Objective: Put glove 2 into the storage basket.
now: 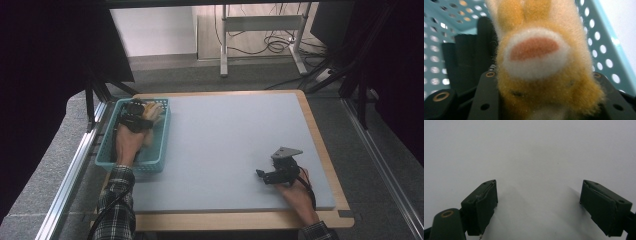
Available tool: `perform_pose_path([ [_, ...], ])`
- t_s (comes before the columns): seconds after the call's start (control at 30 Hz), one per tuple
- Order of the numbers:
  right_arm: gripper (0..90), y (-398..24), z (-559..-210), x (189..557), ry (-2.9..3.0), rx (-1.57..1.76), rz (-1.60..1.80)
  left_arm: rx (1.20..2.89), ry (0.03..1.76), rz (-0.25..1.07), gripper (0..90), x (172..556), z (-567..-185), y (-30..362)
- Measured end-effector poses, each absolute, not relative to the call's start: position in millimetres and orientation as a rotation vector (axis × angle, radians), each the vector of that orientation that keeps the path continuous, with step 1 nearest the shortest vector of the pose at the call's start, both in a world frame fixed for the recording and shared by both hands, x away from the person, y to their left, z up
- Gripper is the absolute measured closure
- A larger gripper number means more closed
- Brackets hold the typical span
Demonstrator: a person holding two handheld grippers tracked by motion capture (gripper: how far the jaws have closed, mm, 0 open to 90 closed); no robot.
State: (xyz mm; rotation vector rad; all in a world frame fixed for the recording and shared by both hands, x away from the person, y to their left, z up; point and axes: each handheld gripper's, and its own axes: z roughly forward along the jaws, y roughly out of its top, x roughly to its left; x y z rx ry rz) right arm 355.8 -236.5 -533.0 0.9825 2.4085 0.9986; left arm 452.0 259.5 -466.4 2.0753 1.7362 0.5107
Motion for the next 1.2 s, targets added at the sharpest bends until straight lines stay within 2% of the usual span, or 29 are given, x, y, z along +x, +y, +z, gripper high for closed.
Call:
perform_pose_path([
  [0.3, 14.3, -236, -533, 356, 2.408, 0.982, 0.999, 2.137, 1.796, 0.342, 48.6, 468, -497, 250],
  [0.33, 14.3, -236, -533, 356, 2.408, 0.982, 0.999, 2.138, 1.813, 0.302, 46.4, 471, -501, 250],
  [0.4, 14.3, -236, -533, 356, 2.408, 0.982, 0.999, 2.132, 1.835, 0.258, 34.3, 473, -506, 252],
  [0.47, 14.2, -236, -533, 356, 2.408, 0.982, 0.999, 2.120, 1.874, 0.266, 26.2, 474, -508, 255],
  [0.6, 14.3, -236, -533, 356, 2.408, 0.982, 0.999, 2.057, 1.826, 0.214, 6.7, 469, -497, 265],
  [0.73, 14.2, -236, -533, 356, 2.408, 0.982, 0.998, 2.005, 1.747, 0.283, 6.6, 459, -468, 270],
  [0.8, 14.3, -236, -533, 356, 2.408, 0.981, 0.998, 1.980, 1.712, 0.326, 11.2, 454, -454, 275],
  [0.83, 14.3, -236, -533, 356, 2.408, 0.981, 0.998, 1.976, 1.698, 0.352, 17.0, 451, -449, 277],
  [0.9, 14.2, -236, -533, 356, 2.409, 0.981, 0.998, 1.969, 1.691, 0.413, 35.0, 446, -442, 282],
  [1.0, 14.2, -236, -533, 356, 2.408, 0.982, 0.998, 2.006, 1.737, 0.498, 67.8, 445, -449, 285],
  [1.1, 14.3, -236, -533, 356, 2.408, 0.982, 0.998, 2.101, 1.788, 0.501, 81.9, 450, -470, 284],
  [1.2, 14.3, -236, -533, 356, 2.408, 0.982, 0.998, 2.118, 1.812, 0.454, 86.4, 455, -490, 282],
])
